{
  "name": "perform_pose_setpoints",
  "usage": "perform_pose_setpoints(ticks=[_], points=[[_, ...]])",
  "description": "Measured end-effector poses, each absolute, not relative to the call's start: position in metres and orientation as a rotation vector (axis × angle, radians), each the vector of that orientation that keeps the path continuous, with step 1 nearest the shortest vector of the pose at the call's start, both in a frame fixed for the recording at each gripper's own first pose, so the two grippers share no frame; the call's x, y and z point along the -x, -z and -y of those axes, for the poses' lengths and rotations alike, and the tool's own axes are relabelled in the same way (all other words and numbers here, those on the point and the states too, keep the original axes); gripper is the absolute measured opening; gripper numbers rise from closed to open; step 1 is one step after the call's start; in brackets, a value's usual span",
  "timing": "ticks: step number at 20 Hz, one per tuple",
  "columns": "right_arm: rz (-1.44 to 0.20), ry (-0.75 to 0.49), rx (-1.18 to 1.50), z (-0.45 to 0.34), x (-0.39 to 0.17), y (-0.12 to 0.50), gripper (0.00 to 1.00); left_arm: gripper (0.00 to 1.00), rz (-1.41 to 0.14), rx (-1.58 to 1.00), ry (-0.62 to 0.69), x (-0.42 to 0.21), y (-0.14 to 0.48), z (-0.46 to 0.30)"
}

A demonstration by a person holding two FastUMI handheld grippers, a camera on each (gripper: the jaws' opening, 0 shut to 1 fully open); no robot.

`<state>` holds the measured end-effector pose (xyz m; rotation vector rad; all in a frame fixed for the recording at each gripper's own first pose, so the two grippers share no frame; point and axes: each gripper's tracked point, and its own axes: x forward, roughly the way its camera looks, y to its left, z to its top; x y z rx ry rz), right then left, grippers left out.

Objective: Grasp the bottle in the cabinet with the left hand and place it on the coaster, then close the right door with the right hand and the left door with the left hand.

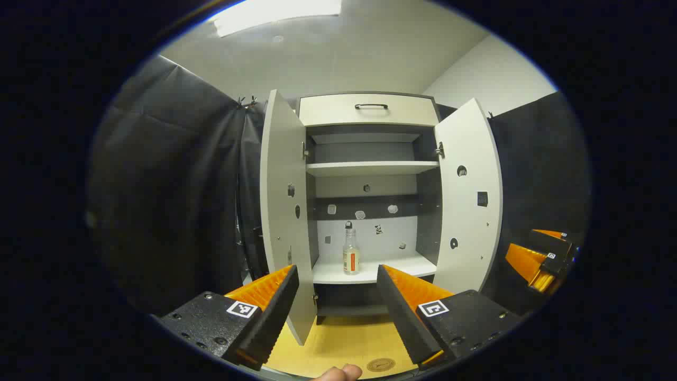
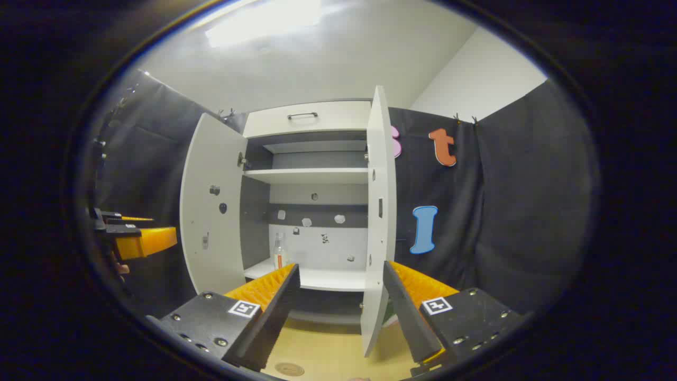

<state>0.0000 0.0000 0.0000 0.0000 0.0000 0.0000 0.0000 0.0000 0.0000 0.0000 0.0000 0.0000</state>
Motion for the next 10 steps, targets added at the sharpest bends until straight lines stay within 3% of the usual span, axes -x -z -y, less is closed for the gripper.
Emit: perform_pose_setpoints(ticks=[10], points=[[0.028,-0.011,0.009,-0.025,-0.013,-0.014,0.95,0.95,0.007,0.015,0.08,-0.018,0.004,0.015]])
